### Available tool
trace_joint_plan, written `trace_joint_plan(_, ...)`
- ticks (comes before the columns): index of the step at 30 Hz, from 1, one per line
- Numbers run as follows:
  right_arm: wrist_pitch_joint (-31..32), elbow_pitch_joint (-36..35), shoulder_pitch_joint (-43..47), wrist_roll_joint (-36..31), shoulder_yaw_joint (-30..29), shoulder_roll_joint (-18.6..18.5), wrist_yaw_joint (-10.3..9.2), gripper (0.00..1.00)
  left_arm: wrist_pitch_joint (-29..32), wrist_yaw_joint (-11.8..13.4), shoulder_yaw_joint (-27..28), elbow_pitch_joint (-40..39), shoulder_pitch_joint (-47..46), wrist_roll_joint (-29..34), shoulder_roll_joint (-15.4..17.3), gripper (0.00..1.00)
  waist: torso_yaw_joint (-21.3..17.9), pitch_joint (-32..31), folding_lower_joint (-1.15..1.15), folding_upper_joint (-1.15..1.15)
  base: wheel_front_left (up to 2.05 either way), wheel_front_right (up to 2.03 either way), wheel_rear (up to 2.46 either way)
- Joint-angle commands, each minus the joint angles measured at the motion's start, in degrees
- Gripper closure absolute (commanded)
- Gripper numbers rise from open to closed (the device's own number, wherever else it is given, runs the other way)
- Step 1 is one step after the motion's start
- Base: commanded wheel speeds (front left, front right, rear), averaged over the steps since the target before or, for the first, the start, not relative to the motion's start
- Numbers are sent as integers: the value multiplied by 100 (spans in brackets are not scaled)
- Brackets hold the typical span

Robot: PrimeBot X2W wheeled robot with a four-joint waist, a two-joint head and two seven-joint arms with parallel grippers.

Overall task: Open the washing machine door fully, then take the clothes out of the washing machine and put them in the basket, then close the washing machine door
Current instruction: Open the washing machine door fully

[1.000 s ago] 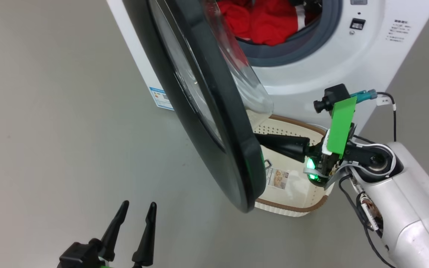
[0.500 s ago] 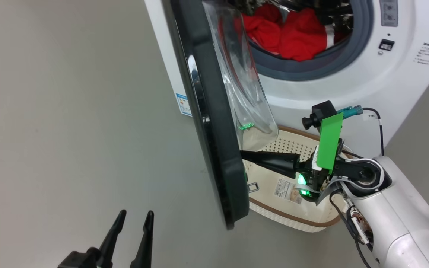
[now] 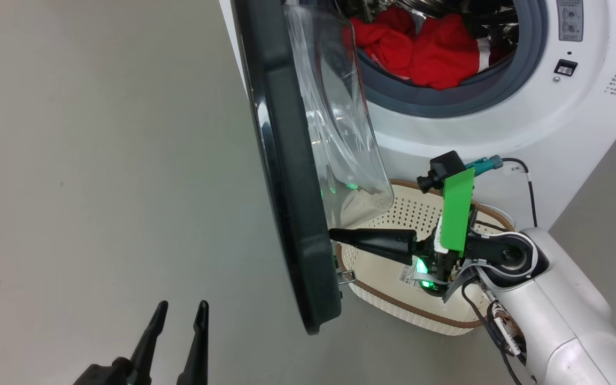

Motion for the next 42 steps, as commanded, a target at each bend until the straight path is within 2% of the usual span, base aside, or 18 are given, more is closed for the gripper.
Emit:
trace_joint_plan(1, 24, -153, -151, 73, 158, 183, 29, 100, -70, 50, 202, -180, -34, -33, 62, 0, 6, 2, 0, 0, 0, 0, 0)
trace_joint_plan(18, -201, -254, -13, 113, 184, 186, 29, 100, -70, -11, 172, -139, -47, 62, 62, 0, -29, -96, 0, 0, 0, 0, 0)
trace_joint_plan(24, -392, -280, 121, -95, 116, 186, 29, 100, -70, -57, 167, -98, -44, 114, 62, 0, -56, -153, 0, 0, 0, 0, 0)
trace_joint_plan(26, -476, -292, 205, -183, 29, 181, 29, 74, -70, -73, 175, -69, -50, 136, 62, 0, -69, -176, 0, 0, 0, 0, 0)
trace_joint_plan(28, -550, -316, 318, -266, -63, 148, 29, 64, -70, -92, 181, -36, -59, 165, 62, 0, -84, -206, 0, 0, 0, 0, 0)
trace_joint_plan(30, -642, -344, 459, -334, -167, 111, 29, 6, -70, -113, 189, -3, -67, 193, 62, 0, -100, -241, 0, 0, 0, 0, 0)
trace_joint_plan(31, -668, -358, 536, -355, -213, 99, 29, 0, -70, -123, 201, 12, -66, 210, 62, 0, -124, -259, 0, 0, 0, 0, 0)
trace_joint_plan(42, -1218, -353, 1298, -675, -634, -35, 29, 0, -70, -195, 390, 66, -80, 324, 62, 0, -483, -334, 0, 0, 0, 0, 0)
